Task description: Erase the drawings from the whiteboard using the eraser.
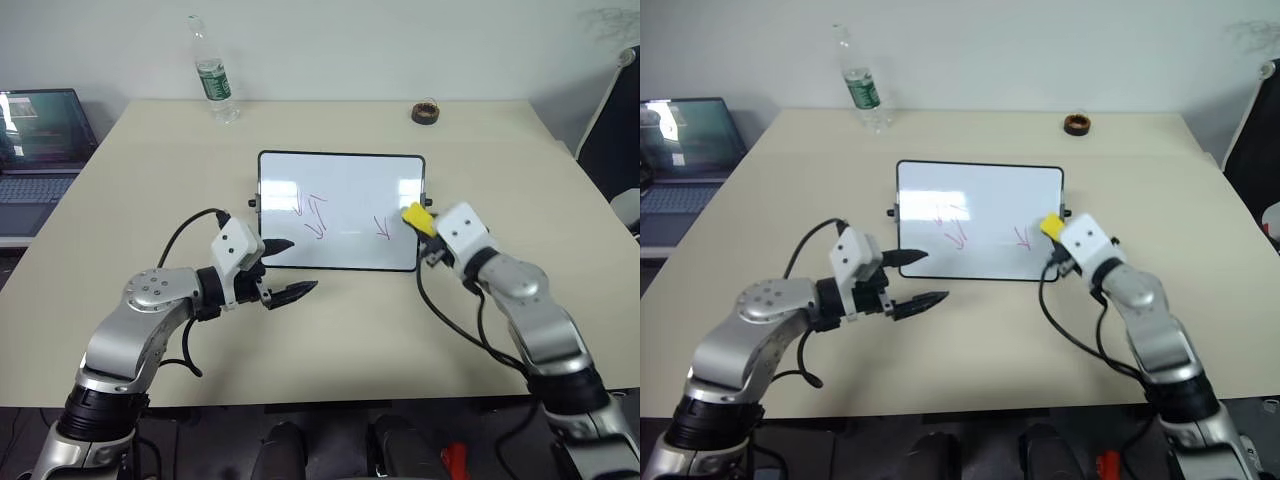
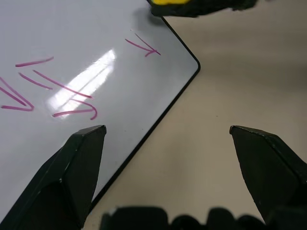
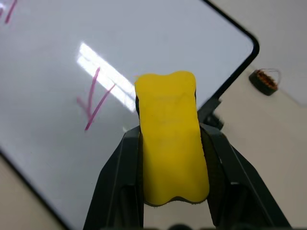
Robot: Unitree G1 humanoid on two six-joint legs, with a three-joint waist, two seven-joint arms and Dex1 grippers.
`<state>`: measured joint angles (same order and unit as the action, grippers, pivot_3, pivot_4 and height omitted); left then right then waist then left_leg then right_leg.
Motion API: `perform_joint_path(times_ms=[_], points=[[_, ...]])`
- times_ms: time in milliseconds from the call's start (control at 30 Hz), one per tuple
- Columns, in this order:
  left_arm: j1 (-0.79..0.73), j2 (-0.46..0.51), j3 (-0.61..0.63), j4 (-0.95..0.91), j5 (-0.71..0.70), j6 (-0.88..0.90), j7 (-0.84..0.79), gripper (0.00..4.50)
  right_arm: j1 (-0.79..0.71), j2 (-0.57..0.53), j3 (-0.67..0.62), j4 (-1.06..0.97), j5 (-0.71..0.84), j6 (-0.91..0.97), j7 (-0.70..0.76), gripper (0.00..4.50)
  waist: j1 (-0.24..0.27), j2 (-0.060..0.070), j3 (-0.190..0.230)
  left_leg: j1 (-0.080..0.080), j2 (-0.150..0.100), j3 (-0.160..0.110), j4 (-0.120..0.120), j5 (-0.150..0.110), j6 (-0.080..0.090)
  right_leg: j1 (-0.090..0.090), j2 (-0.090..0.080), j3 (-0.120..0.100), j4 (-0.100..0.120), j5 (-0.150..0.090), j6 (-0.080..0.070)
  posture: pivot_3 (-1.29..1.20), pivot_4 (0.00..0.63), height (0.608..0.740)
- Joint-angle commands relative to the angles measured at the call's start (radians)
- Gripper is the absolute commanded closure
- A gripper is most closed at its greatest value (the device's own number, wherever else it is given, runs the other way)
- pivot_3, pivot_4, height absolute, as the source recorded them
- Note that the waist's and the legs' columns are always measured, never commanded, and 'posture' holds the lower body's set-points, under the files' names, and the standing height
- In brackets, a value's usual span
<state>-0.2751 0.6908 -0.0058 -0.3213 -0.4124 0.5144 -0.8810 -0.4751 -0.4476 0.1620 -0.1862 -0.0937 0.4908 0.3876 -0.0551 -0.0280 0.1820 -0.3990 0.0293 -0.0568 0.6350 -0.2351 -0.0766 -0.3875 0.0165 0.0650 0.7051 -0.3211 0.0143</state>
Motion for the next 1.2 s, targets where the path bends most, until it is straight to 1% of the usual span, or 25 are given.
perform_joint_path(times_ms=[33, 133, 200, 267, 433, 467, 567, 600, 700, 833, 867, 933, 1000, 1067, 1133, 1200], points=[[0.017, 0.012, 0.005, -0.020, 0.012, -0.044, -0.016, 0.00, -0.055, 0.028, 0.016, 0.072, -0.027, -0.056, -0.021, 3.27, 0.000, 0.000, 0.000, 0.000, 0.000, 0.000, -0.001, 0.000, 0.000, 0.000, 0.000, 0.000, 0.000, 0.000, 0.000, 0.00, 0.150, 0.740], [0.034, 0.014, 0.014, -0.019, 0.010, -0.053, -0.014, 0.00, -0.076, 0.054, 0.035, 0.110, -0.014, -0.085, 0.007, 3.27, 0.001, 0.000, 0.000, 0.000, 0.000, 0.000, -0.002, 0.000, 0.000, 0.000, -0.001, 0.000, -0.002, 0.000, 0.000, 0.00, 0.150, 0.740], [0.044, 0.016, 0.016, -0.024, 0.009, -0.057, -0.013, 0.00, -0.074, 0.056, 0.062, 0.112, -0.002, -0.060, 0.056, 3.27, 0.002, 0.000, 0.000, -0.001, 0.000, 0.000, -0.002, 0.000, 0.000, 0.000, -0.001, 0.000, -0.003, 0.000, 0.000, 0.00, 0.150, 0.740], [0.050, 0.015, 0.015, -0.030, 0.007, -0.057, -0.010, 0.00, -0.057, 0.042, 0.085, 0.113, -0.010, -0.008, 0.090, 3.27, 0.001, 0.000, 0.000, -0.001, 0.000, 0.000, -0.002, 0.000, 0.000, 0.000, -0.001, 0.000, -0.003, 0.000, 0.000, 0.00, 0.150, 0.740], [0.059, 0.013, 0.016, -0.040, 0.002, -0.055, -0.003, 0.00, -0.018, -0.018, 0.103, 0.079, -0.019, 0.037, 0.157, 3.27, 0.002, 0.000, 0.000, 0.001, 0.000, 0.000, -0.002, 0.000, 0.000, 0.001, -0.001, 0.000, -0.002, 0.000, 0.000, 0.00, 0.150, 0.740], [0.060, 0.013, 0.015, -0.040, 0.002, -0.056, -0.003, 0.00, -0.023, -0.023, 0.097, 0.082, -0.034, 0.028, 0.142, 3.27, 0.003, 0.000, 0.000, 0.001, 0.000, 0.000, -0.002, 0.000, 0.000, 0.002, -0.001, -0.001, -0.002, 0.000, 0.000, 0.00, 0.150, 0.740], [0.062, 0.011, 0.012, -0.041, 0.003, -0.058, -0.004, 0.00, -0.062, 0.004, 0.052, 0.125, -0.068, -0.006, 0.036, 3.27, 0.003, 0.000, 0.000, 0.001, 0.000, 0.000, -0.001, 0.000, 0.000, 0.002, -0.001, 0.000, -0.002, 0.000, 0.000, 0.00, 0.150, 0.740], [0.061, 0.010, 0.011, -0.041, 0.002, -0.057, -0.004, 0.00, -0.071, 0.005, 0.047, 0.135, -0.071, -0.012, 0.026, 3.27, 0.002, 0.000, 0.000, 0.001, 0.000, 0.000, -0.001, 0.000, 0.000, 0.002, -0.001, 0.000, -0.001, 0.000, 0.000, 0.00, 0.150, 0.740], [0.059, 0.007, 0.006, -0.040, 0.003, -0.058, -0.003, 0.00, -0.059, -0.020, 0.081, 0.129, -0.068, 0.005, 0.086, 3.28, 0.002, 0.000, 0.000, 0.002, 0.000, 0.000, -0.001, 0.000, 0.000, 0.002, -0.001, 0.000, 0.000, 0.000, 0.000, 0.00, 0.150, 0.740], [0.056, 0.003, 0.003, -0.034, 0.004, -0.059, -0.003, 0.00, 0.009, -0.084, 0.152, 0.058, -0.054, 0.038, 0.212, 3.28, 0.005, -0.001, -0.001, 0.002, -0.001, 0.000, -0.001, 0.000, 0.000, 0.002, -0.001, -0.001, -0.001, 0.000, 0.000, 0.00, 0.150, 0.740], [0.054, 0.001, 0.001, -0.033, 0.005, -0.060, -0.003, 0.00, 0.018, -0.087, 0.153, 0.047, -0.054, 0.043, 0.217, 3.28, 0.005, -0.002, -0.001, 0.002, 0.000, -0.001, -0.001, 0.000, 0.000, 0.003, -0.001, -0.001, -0.001, 0.000, 0.000, 0.00, 0.150, 0.740], [0.052, -0.002, -0.002, -0.032, 0.006, -0.059, -0.002, 0.00, 0.013, -0.076, 0.135, 0.052, -0.066, 0.041, 0.184, 3.28, 0.004, -0.002, -0.001, 0.002, 0.000, -0.001, -0.001, 0.000, 0.000, 0.003, -0.001, -0.001, -0.001, 0.000, 0.000, 0.00, 0.150, 0.740], [0.049, -0.004, -0.005, -0.032, 0.006, -0.057, -0.002, 0.00, -0.020, -0.045, 0.086, 0.091, -0.102, 0.015, 0.075, 3.28, -0.001, -0.002, -0.001, 0.003, 0.000, 0.000, -0.001, 0.000, 0.000, 0.003, -0.001, 0.000, 0.000, 0.000, 0.000, 0.00, 0.150, 0.740], [0.048, -0.005, -0.006, -0.033, 0.006, -0.055, -0.002, 0.00, -0.043, -0.030, 0.055, 0.113, -0.113, 0.003, 0.019, 3.28, -0.003, -0.002, -0.001, 0.004, 0.000, 0.001, -0.001, 0.000, 0.000, 0.003, -0.001, 0.001, 0.001, 0.000, 0.000, 0.00, 0.150, 0.740], [0.048, -0.006, -0.006, -0.033, 0.006, -0.055, -0.004, 0.00, -0.046, -0.024, 0.050, 0.114, -0.097, 0.011, 0.031, 3.28, -0.001, -0.002, -0.001, 0.005, 0.000, 0.001, 0.000, 0.000, 0.000, 0.003, 0.000, 0.001, 0.002, 0.000, 0.000, 0.00, 0.150, 0.740], [0.048, -0.006, -0.006, -0.034, 0.007, -0.054, -0.005, 0.00, -0.031, -0.037, 0.072, 0.104, -0.084, 0.033, 0.084, 3.28, 0.001, -0.002, -0.001, 0.005, 0.000, 0.001, 0.000, 0.001, 0.000, 0.003, 0.000, 0.001, 0.002, 0.000, 0.000, 0.00, 0.150, 0.740]])
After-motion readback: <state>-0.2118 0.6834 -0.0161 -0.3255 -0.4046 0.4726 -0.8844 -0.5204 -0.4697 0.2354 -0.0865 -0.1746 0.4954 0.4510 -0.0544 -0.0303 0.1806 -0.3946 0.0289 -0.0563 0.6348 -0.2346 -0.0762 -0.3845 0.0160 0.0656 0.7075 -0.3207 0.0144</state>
